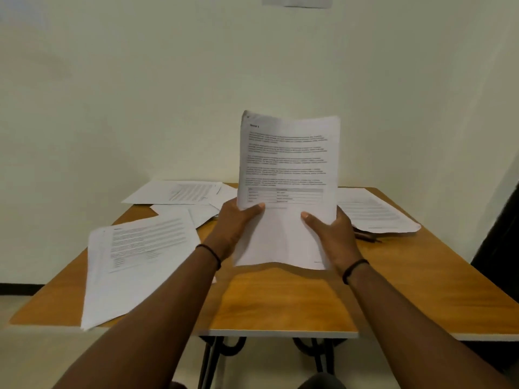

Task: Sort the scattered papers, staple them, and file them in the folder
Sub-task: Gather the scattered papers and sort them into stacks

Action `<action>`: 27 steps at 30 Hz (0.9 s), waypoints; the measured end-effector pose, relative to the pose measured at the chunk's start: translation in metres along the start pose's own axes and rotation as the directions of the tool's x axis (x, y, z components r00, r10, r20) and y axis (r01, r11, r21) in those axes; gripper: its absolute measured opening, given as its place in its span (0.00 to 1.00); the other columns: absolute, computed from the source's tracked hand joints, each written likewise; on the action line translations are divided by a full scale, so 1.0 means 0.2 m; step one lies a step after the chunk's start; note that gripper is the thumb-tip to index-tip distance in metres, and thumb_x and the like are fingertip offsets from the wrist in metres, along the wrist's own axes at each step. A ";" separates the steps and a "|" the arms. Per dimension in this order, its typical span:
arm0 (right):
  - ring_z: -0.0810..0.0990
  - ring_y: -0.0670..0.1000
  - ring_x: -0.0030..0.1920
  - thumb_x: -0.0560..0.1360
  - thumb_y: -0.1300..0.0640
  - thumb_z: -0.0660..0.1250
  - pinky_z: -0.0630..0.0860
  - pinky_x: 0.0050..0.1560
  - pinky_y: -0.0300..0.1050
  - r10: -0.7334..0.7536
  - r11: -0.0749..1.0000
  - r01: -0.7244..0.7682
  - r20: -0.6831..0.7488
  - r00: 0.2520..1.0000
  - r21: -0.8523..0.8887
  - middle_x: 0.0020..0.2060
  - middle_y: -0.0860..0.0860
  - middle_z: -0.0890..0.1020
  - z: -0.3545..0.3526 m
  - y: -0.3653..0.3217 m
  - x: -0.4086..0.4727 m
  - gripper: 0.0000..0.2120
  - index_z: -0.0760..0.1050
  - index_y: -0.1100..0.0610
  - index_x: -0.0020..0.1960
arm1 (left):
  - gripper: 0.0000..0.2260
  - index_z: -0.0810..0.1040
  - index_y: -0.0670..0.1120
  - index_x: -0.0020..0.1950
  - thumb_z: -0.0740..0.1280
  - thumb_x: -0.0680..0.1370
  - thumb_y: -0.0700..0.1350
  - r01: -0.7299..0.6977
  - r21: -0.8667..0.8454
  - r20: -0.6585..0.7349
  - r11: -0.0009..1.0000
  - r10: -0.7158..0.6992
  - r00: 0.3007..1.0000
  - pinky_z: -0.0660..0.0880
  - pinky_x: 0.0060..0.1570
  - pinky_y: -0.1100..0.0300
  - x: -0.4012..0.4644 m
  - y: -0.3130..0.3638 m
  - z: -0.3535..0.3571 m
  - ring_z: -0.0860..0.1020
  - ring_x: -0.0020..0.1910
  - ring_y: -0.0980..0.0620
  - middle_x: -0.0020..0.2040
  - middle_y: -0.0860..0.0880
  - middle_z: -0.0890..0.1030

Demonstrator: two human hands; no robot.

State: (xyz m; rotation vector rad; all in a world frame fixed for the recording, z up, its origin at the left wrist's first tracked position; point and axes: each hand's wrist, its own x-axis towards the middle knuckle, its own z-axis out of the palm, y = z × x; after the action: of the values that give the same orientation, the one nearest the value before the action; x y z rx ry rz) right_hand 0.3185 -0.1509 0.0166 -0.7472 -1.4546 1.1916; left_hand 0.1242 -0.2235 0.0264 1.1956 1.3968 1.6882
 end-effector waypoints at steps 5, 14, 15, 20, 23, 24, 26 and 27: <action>0.82 0.45 0.53 0.71 0.58 0.77 0.79 0.53 0.42 0.042 0.999 -0.042 0.023 0.999 -0.023 0.53 0.45 0.83 0.34 0.04 0.02 0.19 0.74 0.51 0.59 | 0.12 0.79 0.46 0.61 0.68 0.78 0.38 0.063 0.091 -0.133 0.994 -0.051 0.990 0.81 0.45 0.61 -0.05 0.11 -0.35 0.83 0.51 0.49 0.54 0.49 0.84; 0.78 0.49 0.46 0.70 0.54 0.76 0.76 0.43 0.43 0.162 0.904 -0.061 0.207 0.965 -0.424 0.48 0.48 0.78 0.99 0.21 -0.12 0.21 0.69 0.54 0.58 | 0.02 0.75 0.43 0.40 0.68 0.70 0.38 0.458 0.338 -0.510 0.822 -0.249 0.824 0.69 0.32 0.60 -0.35 0.06 -1.02 0.74 0.35 0.47 0.39 0.44 0.77; 0.77 0.50 0.46 0.71 0.54 0.75 0.74 0.42 0.42 0.168 0.850 -0.008 0.257 0.952 -0.526 0.49 0.47 0.77 1.03 0.25 -0.15 0.20 0.70 0.55 0.57 | 0.03 0.75 0.43 0.42 0.68 0.72 0.40 0.528 0.468 -0.518 0.709 -0.265 0.813 0.69 0.33 0.59 -0.38 0.03 -1.08 0.75 0.36 0.47 0.40 0.44 0.77; 0.76 0.50 0.44 0.77 0.51 0.68 0.70 0.41 0.38 0.105 0.685 0.164 0.318 0.942 -0.710 0.49 0.49 0.75 1.13 0.34 -0.23 0.07 0.76 0.54 0.49 | 0.14 0.67 0.49 0.55 0.66 0.77 0.55 0.598 0.793 -0.578 0.118 -0.166 0.799 0.74 0.49 0.54 -0.49 -0.04 -1.21 0.75 0.49 0.47 0.49 0.48 0.73; 0.73 0.50 0.41 0.77 0.55 0.65 0.65 0.34 0.36 -0.087 0.692 0.285 0.316 0.945 -0.663 0.41 0.49 0.74 1.11 0.33 -0.22 0.09 0.71 0.53 0.38 | 0.18 0.69 0.45 0.61 0.65 0.77 0.55 0.562 0.827 -0.560 -0.033 0.045 0.827 0.71 0.53 0.51 -0.44 -0.04 -1.17 0.75 0.54 0.43 0.54 0.43 0.74; 0.72 0.49 0.39 0.77 0.55 0.65 0.63 0.32 0.35 -0.155 0.677 0.323 0.301 0.941 -0.661 0.39 0.48 0.74 1.08 0.33 -0.22 0.10 0.70 0.52 0.37 | 0.18 0.70 0.44 0.61 0.65 0.77 0.53 0.521 0.853 -0.516 -0.027 0.108 0.850 0.70 0.51 0.51 -0.41 -0.05 -1.13 0.75 0.54 0.42 0.55 0.43 0.75; 0.72 0.47 0.37 0.77 0.55 0.65 0.66 0.32 0.35 -0.239 0.643 0.355 0.262 0.935 -0.679 0.37 0.47 0.75 0.96 0.33 -0.19 0.09 0.73 0.52 0.38 | 0.18 0.72 0.45 0.62 0.65 0.77 0.53 0.423 0.904 -0.427 0.058 0.157 0.890 0.71 0.51 0.51 -0.33 -0.08 -1.00 0.75 0.54 0.42 0.56 0.43 0.77; 0.73 0.47 0.37 0.77 0.55 0.65 0.69 0.33 0.37 -0.261 0.634 0.350 0.235 0.936 -0.689 0.37 0.47 0.75 0.90 0.33 -0.17 0.08 0.75 0.52 0.40 | 0.18 0.73 0.46 0.63 0.66 0.77 0.54 0.372 0.921 -0.386 0.113 0.152 0.910 0.71 0.52 0.51 -0.29 -0.09 -0.93 0.76 0.55 0.42 0.57 0.44 0.77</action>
State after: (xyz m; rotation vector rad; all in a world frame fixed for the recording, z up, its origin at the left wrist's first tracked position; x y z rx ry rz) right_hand 0.1447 -0.2108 -0.0467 -0.9062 -2.0916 0.3501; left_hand -0.0257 -0.3443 -0.0093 1.2645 3.0979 0.6027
